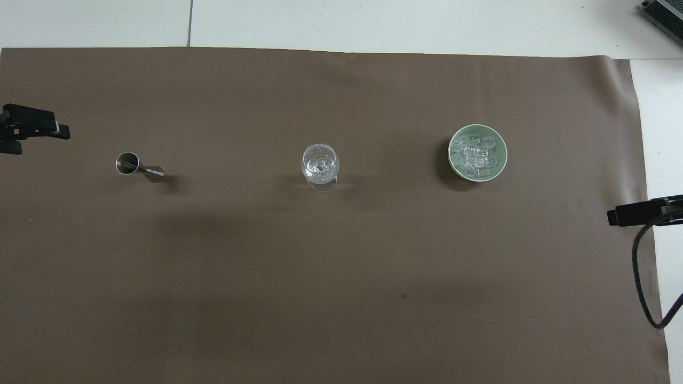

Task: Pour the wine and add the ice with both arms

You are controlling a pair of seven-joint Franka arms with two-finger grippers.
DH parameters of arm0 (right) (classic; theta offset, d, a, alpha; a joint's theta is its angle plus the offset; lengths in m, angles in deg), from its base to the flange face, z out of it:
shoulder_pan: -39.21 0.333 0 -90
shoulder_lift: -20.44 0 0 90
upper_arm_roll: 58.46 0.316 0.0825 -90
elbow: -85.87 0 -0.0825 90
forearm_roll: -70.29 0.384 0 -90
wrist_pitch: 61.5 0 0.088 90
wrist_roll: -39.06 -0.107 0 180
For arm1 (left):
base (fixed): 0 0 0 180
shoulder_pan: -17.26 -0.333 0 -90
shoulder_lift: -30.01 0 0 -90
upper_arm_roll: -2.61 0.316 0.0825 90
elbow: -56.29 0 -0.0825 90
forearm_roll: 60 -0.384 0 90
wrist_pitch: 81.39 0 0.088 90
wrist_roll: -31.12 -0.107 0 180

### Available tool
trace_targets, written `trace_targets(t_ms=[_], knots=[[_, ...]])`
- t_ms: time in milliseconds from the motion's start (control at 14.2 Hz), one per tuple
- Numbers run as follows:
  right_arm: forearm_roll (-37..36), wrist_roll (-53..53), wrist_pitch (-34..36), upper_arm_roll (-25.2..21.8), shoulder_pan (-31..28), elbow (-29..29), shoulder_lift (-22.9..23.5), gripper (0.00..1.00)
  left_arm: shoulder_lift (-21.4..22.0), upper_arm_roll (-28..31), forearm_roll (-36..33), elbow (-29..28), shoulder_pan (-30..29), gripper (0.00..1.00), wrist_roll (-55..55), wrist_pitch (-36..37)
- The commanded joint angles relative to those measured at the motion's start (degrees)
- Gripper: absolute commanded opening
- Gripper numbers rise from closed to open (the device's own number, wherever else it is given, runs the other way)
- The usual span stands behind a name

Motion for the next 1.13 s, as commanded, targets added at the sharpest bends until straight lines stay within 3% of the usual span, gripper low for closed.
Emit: trace_targets(t_ms=[0,352,564,775,1057], knots=[[-0.2,1.0,-0.4,0.3,-0.8,-0.1,0.1,1.0,1.9,-0.2,-3.6,0.4,1.3,1.0,-1.8,3.8],[-2.0,3.5,1.4,-3.2,3.9,-2.4,1.6,1.0,6.0,-1.6,-5.6,-2.9,2.9,1.0,-6.3,6.2],[-3.7,6.5,6.7,-4.7,4.4,-8.9,5.8,1.0,6.1,-1.4,-5.6,-3.0,3.5,1.0,-6.1,6.8],[-3.5,7.1,7.6,-8.8,8.7,-9.9,8.1,1.0,5.9,-1.0,-5.6,-2.6,3.3,1.0,-6.1,7.4],[-3.8,6.9,7.8,-9.1,8.1,-9.8,7.8,1.0,5.7,-1.1,-6.6,-1.1,3.2,1.0,-6.3,11.3]])
